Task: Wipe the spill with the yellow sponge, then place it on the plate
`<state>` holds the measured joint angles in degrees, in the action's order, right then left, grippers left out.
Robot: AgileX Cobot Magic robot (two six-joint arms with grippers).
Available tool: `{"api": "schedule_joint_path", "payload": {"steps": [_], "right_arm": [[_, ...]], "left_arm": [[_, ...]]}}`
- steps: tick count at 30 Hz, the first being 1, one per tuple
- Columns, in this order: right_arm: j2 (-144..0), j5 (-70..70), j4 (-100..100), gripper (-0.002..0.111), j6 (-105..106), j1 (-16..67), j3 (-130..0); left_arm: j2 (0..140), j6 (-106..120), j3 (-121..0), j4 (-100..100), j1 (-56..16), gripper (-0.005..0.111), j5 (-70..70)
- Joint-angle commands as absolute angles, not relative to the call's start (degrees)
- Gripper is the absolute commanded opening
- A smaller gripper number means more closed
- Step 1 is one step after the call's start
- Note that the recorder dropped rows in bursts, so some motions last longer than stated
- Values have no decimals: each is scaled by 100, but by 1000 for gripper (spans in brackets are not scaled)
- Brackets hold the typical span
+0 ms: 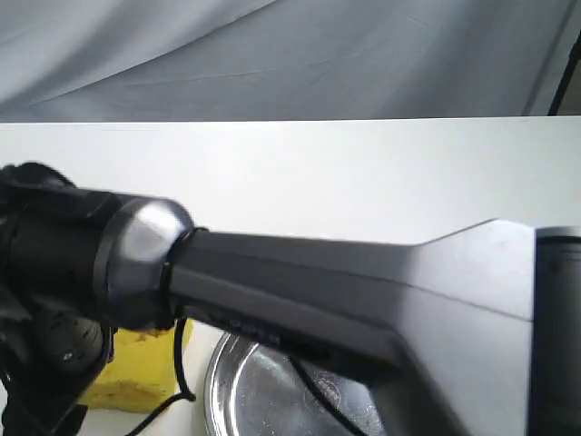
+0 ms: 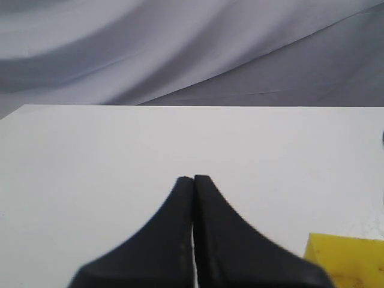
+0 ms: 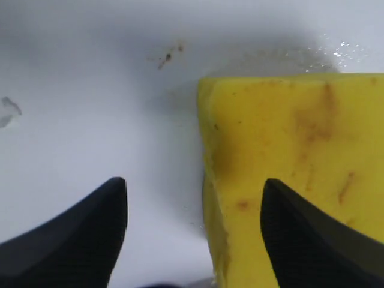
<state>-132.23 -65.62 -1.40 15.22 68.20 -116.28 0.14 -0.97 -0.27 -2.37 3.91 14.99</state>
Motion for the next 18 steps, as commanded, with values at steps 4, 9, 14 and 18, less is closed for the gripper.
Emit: {"api": "schedule_joint_path", "payload": {"steps": [4,9,14,18], "right_arm": [[-13699,-6517,-888,40,1326,6850,-11577],[-13624,-6568,-1012,7,1326,6850,-11577],[-13255,-6620,-839,0,1376,6850,-11577],[-12852,-6641,-450,0,1578,6850,-11577]], "left_arm": [[0,-114,0,-234,402,0,1484],[0,-114,0,-234,402,0,1484],[0,-114,0,-234,402,0,1484],[0,-114,0,-234,402,0,1484]]}}
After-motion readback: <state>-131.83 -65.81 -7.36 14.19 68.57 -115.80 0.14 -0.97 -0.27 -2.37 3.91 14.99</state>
